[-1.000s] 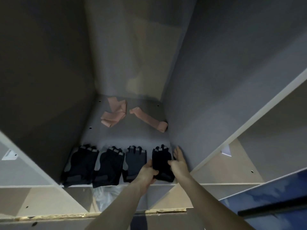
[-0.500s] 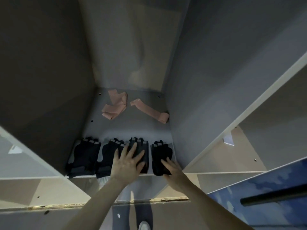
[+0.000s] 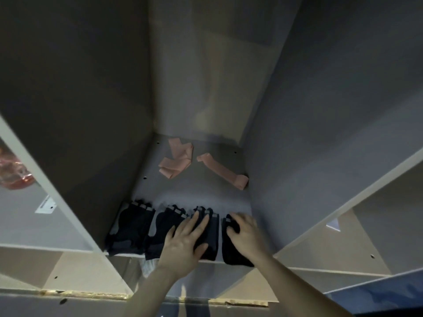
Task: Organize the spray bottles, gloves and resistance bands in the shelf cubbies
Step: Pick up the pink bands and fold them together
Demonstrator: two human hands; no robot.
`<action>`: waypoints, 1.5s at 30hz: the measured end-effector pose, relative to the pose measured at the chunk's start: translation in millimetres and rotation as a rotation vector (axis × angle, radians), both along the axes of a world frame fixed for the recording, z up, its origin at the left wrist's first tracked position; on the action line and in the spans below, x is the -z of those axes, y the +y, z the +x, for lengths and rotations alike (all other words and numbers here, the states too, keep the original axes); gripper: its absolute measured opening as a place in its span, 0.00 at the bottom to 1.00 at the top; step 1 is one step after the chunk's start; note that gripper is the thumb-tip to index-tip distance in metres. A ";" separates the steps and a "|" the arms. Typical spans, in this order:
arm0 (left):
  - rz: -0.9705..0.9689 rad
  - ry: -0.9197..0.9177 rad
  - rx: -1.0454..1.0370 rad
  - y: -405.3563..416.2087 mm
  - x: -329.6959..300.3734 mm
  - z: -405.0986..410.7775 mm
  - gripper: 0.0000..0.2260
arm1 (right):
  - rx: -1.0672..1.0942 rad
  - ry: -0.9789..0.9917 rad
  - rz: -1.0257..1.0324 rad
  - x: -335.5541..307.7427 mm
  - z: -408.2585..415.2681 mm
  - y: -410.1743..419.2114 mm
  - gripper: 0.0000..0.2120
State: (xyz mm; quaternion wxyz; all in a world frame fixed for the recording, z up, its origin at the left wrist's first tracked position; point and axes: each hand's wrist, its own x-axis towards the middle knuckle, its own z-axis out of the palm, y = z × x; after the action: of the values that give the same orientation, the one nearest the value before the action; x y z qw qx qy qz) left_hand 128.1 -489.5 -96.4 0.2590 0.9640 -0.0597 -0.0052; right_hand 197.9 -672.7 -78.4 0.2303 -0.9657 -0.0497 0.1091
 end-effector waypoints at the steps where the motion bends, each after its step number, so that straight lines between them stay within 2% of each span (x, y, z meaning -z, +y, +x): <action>1: -0.153 -0.042 -0.080 2.5 -5.5 3.1 0.27 | 0.027 0.042 0.065 -4.4 15.5 7.8 0.24; 3: -0.589 0.101 -0.212 11.6 -28.5 14.2 0.22 | 0.079 0.149 0.123 -9.5 46.1 22.8 0.25; 5: -1.011 0.149 -0.391 25.5 -53.9 28.8 0.16 | 0.102 0.142 0.110 -11.1 74.9 34.3 0.26; 6: -1.152 0.164 -0.454 33.6 -65.7 35.9 0.14 | 0.111 0.139 0.084 -10.3 87.4 36.9 0.27; 8: -1.273 0.171 -0.522 49.7 -83.6 48.3 0.12 | 0.109 0.175 -0.013 -3.3 108.0 35.7 0.26; 10: -1.278 0.120 -0.547 63.8 -93.9 56.4 0.09 | 0.160 0.196 -0.131 5.3 123.0 30.9 0.24; 13: -1.275 0.079 -0.594 76.8 -93.7 58.3 0.08 | 0.273 0.077 -0.087 27.6 142.1 24.0 0.30; 16: -1.290 0.095 -0.638 79.8 -81.5 52.7 0.08 | 0.186 0.051 -0.184 45.0 161.7 18.2 0.31; 18: -1.288 0.097 -0.649 81.5 -76.6 52.2 0.08 | 0.186 0.014 -0.171 37.5 163.5 21.3 0.30; 19: -1.281 0.103 -0.647 81.3 -77.1 53.0 0.08 | 0.183 -0.030 -0.131 30.7 161.9 24.2 0.29; 20: -1.277 0.105 -0.641 80.5 -78.7 54.5 0.08 | 0.220 -0.100 0.007 23.1 160.9 29.5 0.26; 22: -1.278 0.101 -0.628 77.6 -86.2 57.1 0.08 | 0.384 -0.230 0.396 4.3 156.4 43.3 0.17; 24: -1.278 0.100 -0.608 73.6 -94.9 58.3 0.08 | 0.556 -0.226 0.864 -29.4 144.4 56.1 0.13; 25: -1.270 0.103 -0.591 71.6 -101.0 57.6 0.08 | 0.577 -0.185 1.034 -47.3 136.4 58.7 0.12; 27: -1.254 0.092 -0.545 68.5 -114.2 55.7 0.08 | 0.509 -0.142 1.217 -83.0 118.5 61.5 0.09; 31: -1.244 -0.056 -0.402 61.3 -158.1 49.6 0.08 | 0.167 -0.105 1.433 -159.8 65.9 60.2 0.08; 33: -1.166 -0.112 -0.306 54.6 -179.9 47.2 0.17 | 0.008 -0.052 1.494 -188.2 37.9 63.0 0.13; 36: -1.080 -0.027 -0.188 44.0 -209.1 38.6 0.36 | -0.013 -0.039 1.535 -208.8 7.2 69.6 0.14; 37: -1.080 0.030 -0.141 40.4 -215.4 34.3 0.36 | 0.001 -0.026 1.545 -212.6 -0.7 72.2 0.14; 41: -1.146 0.117 -0.008 27.4 -223.2 11.4 0.15 | -0.022 0.042 1.548 -222.0 -28.9 78.8 0.13; 45: -1.206 0.034 -0.043 23.0 -225.8 -8.5 0.12 | -0.086 -0.014 1.439 -231.6 -51.0 78.2 0.19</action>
State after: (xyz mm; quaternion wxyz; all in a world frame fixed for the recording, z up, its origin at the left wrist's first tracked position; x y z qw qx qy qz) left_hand 119.6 -466.5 129.4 0.7609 0.6480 -0.0286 0.0193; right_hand 147.0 -594.5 153.2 0.8047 -0.5724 -0.1487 0.0519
